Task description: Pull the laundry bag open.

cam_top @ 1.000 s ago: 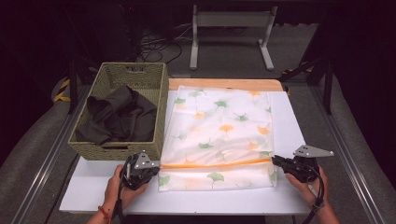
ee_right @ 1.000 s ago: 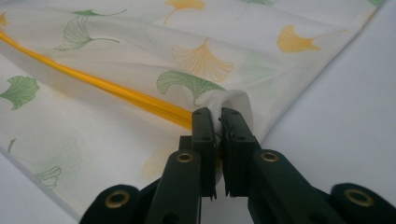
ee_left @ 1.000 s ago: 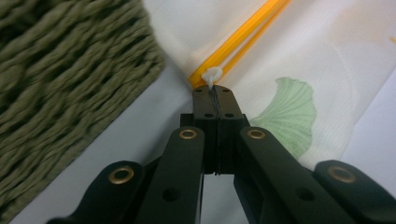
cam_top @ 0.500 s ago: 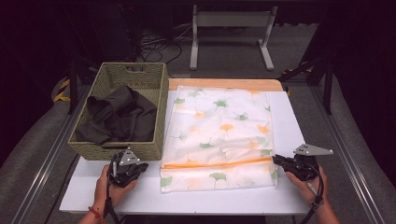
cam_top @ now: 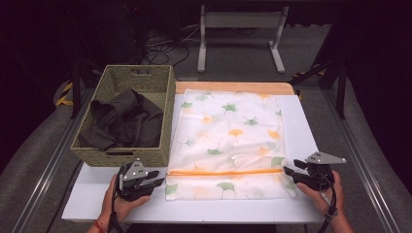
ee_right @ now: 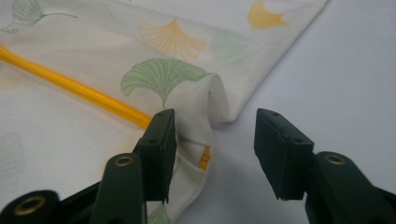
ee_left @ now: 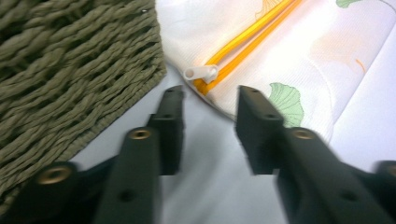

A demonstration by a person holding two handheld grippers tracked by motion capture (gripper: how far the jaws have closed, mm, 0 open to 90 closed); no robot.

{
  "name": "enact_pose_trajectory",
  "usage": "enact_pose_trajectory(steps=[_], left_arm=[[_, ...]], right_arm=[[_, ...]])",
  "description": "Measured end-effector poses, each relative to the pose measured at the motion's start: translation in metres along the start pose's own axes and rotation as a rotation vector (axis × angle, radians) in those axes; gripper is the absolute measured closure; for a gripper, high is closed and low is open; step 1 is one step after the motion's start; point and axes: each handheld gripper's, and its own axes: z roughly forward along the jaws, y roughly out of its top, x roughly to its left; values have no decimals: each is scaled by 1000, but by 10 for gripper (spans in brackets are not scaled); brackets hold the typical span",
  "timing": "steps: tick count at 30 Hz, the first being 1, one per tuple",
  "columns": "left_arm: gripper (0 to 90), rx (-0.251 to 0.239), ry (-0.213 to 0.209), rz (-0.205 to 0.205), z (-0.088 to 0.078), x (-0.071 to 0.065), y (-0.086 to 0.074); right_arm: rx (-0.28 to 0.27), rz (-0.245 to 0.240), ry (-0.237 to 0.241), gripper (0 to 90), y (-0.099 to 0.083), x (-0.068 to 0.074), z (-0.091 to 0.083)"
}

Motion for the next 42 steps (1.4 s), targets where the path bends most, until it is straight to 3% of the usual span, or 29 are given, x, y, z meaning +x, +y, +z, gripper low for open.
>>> enact_pose_trajectory(steps=[3, 5, 9, 15, 22, 30, 37, 42], left_arm=[[458, 18, 0, -4, 5, -3, 1], [376, 26, -12, -10, 9, -2, 1], [340, 27, -3, -14, 13, -4, 3], [343, 38, -12, -11, 17, -5, 4], [327, 48, -28, -4, 21, -4, 4], [316, 56, -16, 16, 23, -4, 3], [299, 52, -9, 13, 24, -4, 2], [297, 51, -9, 16, 24, -3, 2]], right_arm=[[-29, -25, -12, 496, 3, 4, -3], [-50, -44, 5, 562, 5, 8, -4], [-77, -99, 34, 654, 11, 19, -5], [-101, -147, 82, 631, 22, 36, -2], [-82, -227, 199, 580, 45, 68, 21], [-6, -372, 307, 575, 64, 113, 60], [52, -385, 352, 554, 71, 124, 89], [76, -380, 344, 559, 73, 123, 101]])
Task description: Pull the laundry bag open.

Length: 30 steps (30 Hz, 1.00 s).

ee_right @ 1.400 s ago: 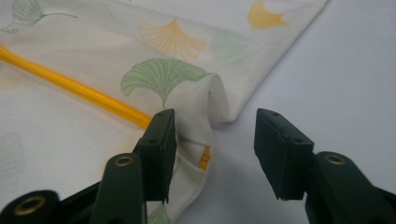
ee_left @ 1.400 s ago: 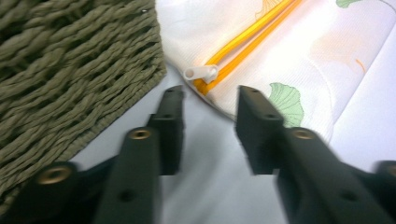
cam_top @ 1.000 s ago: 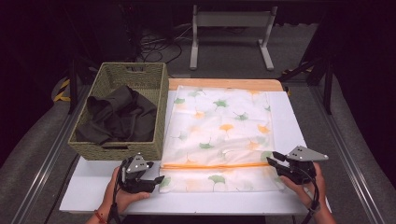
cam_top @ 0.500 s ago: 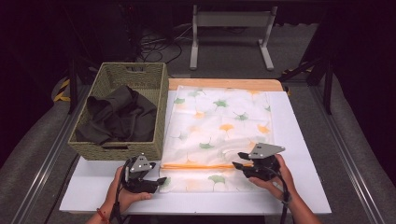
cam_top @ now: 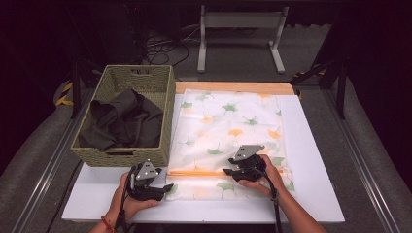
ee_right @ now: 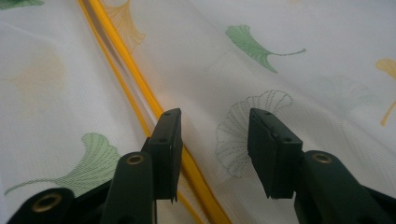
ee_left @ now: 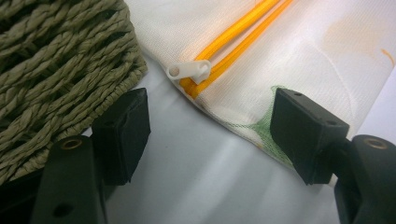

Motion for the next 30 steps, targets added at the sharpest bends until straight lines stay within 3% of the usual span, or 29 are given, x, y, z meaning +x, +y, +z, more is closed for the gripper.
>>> enact_pose_trajectory(steps=[7, 13, 16, 18, 20, 26, 30], left_arm=[[294, 0, 1, 1, 0, 0, 0], [294, 3, -1, 2, 0, 1, 0], [300, 7, -2, 0, 0, 0, 1], [333, 7, -3, 3, 0, -1, 1], [346, 13, -9, 9, -1, -1, 2], [592, 19, -23, 16, -2, -1, 6], [792, 19, -26, 19, 1, 0, 9]], right_arm=[[6, 32, 54, 493, -3, -5, 1], [8, 36, 48, 498, -4, -5, 2], [11, 25, 25, 569, -3, -3, 2], [2, 33, 17, 684, -5, -4, 1], [0, 35, 15, 704, -5, -5, 1], [16, 2, -34, 877, -2, -1, 2], [7, 14, -48, 889, -2, -4, 2]])
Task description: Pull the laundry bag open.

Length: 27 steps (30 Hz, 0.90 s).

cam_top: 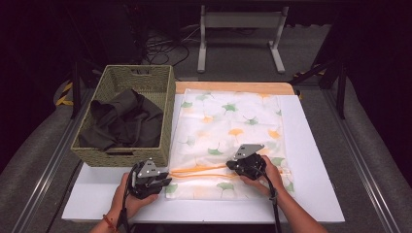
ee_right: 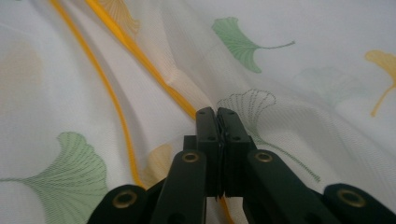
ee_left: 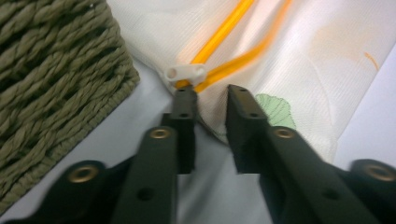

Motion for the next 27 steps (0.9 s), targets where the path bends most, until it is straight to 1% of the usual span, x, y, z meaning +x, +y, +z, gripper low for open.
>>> enact_pose_trajectory(steps=[1, 3, 5, 6, 7, 8, 9, 11, 15, 16, 17, 18, 20, 21, 22, 23, 24, 25, 26, 27], left_arm=[[852, 5, -3, 9, 1, 0, 2], [880, 9, 23, 26, 3, -1, 5], [884, 8, 45, 30, 5, 0, 7], [884, 9, 50, 27, 7, 1, 9], [884, 7, 55, 33, 7, 2, 10], [884, 3, 59, 23, 8, 2, 10], [884, 4, 70, 24, 8, 4, 10], [884, -1, 70, 25, 9, 5, 11], [882, -19, 100, 13, 10, 10, 13], [878, -17, 101, 12, 10, 11, 14], [876, -18, 110, 13, 11, 11, 15], [869, -24, 110, 11, 11, 11, 15], [792, -34, 93, 16, 11, 11, 15], [769, -34, 93, 16, 11, 11, 15], [737, -52, 57, 48, 8, 8, 15], [701, -62, 48, 66, 6, 6, 15], [660, -62, 48, 66, 6, 6, 15], [660, -75, 38, 89, 2, 4, 15], [632, -80, 31, 101, -1, 2, 15], [598, -79, 38, 109, -3, 1, 15]], right_arm=[[-2, -1, -11, 889, 1, -1, 1], [-4, 2, -28, 890, 2, -3, 2], [-7, 0, -44, 890, 4, -6, 2], [-11, -1, -52, 890, 5, -7, 3], [-20, 3, -64, 890, 7, -10, 3], [-27, 8, -64, 890, 9, -12, 3], [-30, 9, -68, 890, 10, -13, 3], [-40, 11, -75, 891, 12, -15, 2], [-94, 19, -98, 891, 25, -25, -2], [-103, 14, -106, 891, 28, -26, -3], [-107, 14, -109, 891, 30, -27, -3], [-123, 17, -112, 891, 35, -29, -5], [-144, 15, -119, 891, 41, -30, -8], [-144, 15, -119, 891, 41, -30, -8], [-176, 19, -126, 891, 49, -32, -15], [-185, 19, -128, 891, 51, -33, -17], [-185, 19, -128, 891, 51, -33, -17], [-196, 17, -132, 891, 54, -33, -20], [-208, 11, -134, 891, 58, -32, -23], [-216, 5, -135, 891, 62, -32, -26]])
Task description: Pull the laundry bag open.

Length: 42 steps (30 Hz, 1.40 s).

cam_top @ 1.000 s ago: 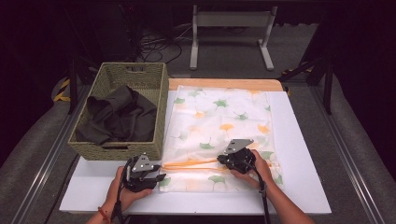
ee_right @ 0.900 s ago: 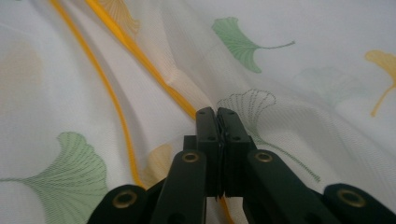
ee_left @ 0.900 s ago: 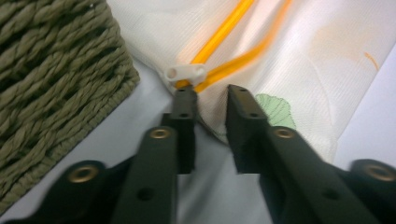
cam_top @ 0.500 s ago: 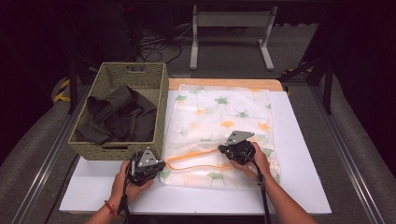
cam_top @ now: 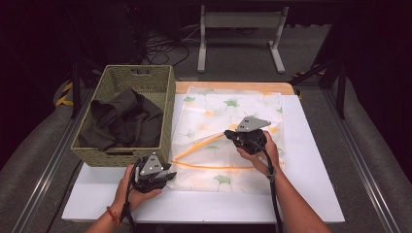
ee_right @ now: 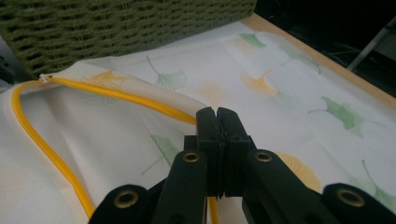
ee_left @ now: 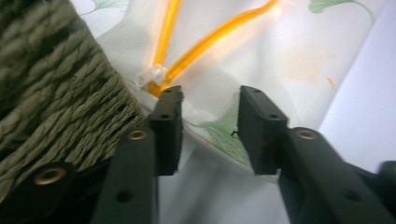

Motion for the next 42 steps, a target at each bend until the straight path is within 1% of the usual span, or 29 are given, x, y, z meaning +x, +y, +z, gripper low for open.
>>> enact_pose_trajectory(steps=[4, 6, 9, 11, 13, 15, 18, 20, 21, 22, 23, 24, 26, 27, 29, 32, 34, 35, 36, 37, 38, 40, 42], left_arm=[[499, -17, -7, -4, -11, 0, 0], [440, -30, -2, -3, -18, -1, 1], [354, -47, 1, 3, -28, 0, 2], [300, -56, 1, -5, -34, 2, 3], [244, -81, 20, -3, -42, 3, 5], [205, -96, 29, -14, -48, 5, 6], [178, -119, 57, -18, -59, 11, 9], [179, -123, 51, -17, -66, 15, 10], [176, -129, 67, -18, -70, 16, 10], [152, -136, 74, -24, -74, 17, 11], [156, -144, 67, -31, -79, 17, 12], [147, -153, 72, -29, -82, 17, 12], [144, -182, 89, -27, -94, 19, 14], [139, -188, 102, -27, -98, 20, 15], [128, -190, 134, -25, -106, 24, 15], [99, -204, 172, -39, -120, 32, 16], [73, -203, 179, -45, -123, 34, 16], [73, -197, 200, -46, -129, 38, 17], [62, -200, 215, -47, -133, 41, 17], [57, -200, 239, -54, -138, 46, 18], [47, -204, 252, -64, -141, 51, 18], [37, -192, 284, -89, -146, 64, 20], [33, -173, 296, -106, -150, 79, 21]], right_arm=[[-21, -11, -9, 891, 12, -1, -6], [-28, -14, -13, 891, 17, -1, -9], [-34, -19, -19, 891, 22, -2, -12], [-35, -23, -22, 891, 24, -2, -14], [-37, -23, -24, 891, 27, -2, -16], [-40, -29, -29, 891, 30, -1, -17], [-46, -40, -36, 891, 34, 0, -20], [-45, -48, -38, 891, 37, 1, -22], [-45, -51, -40, 891, 38, 1, -22], [-43, -57, -43, 891, 39, 1, -23], [-43, -59, -44, 890, 40, 2, -24], [-46, -60, -42, 891, 41, 3, -24], [-46, -62, -41, 891, 43, 4, -25], [-48, -66, -44, 891, 43, 4, -26], [-49, -68, -40, 891, 44, 4, -26], [-51, -68, -36, 891, 44, 5, -26], [-52, -68, -34, 891, 44, 5, -26], [-53, -66, -33, 891, 44, 5, -26], [-53, -66, -29, 891, 44, 5, -26], [-52, -65, -29, 891, 44, 5, -26], [-50, -63, -27, 891, 44, 5, -25], [-47, -62, -24, 890, 44, 6, -24], [-43, -67, -17, 890, 44, 7, -23]])
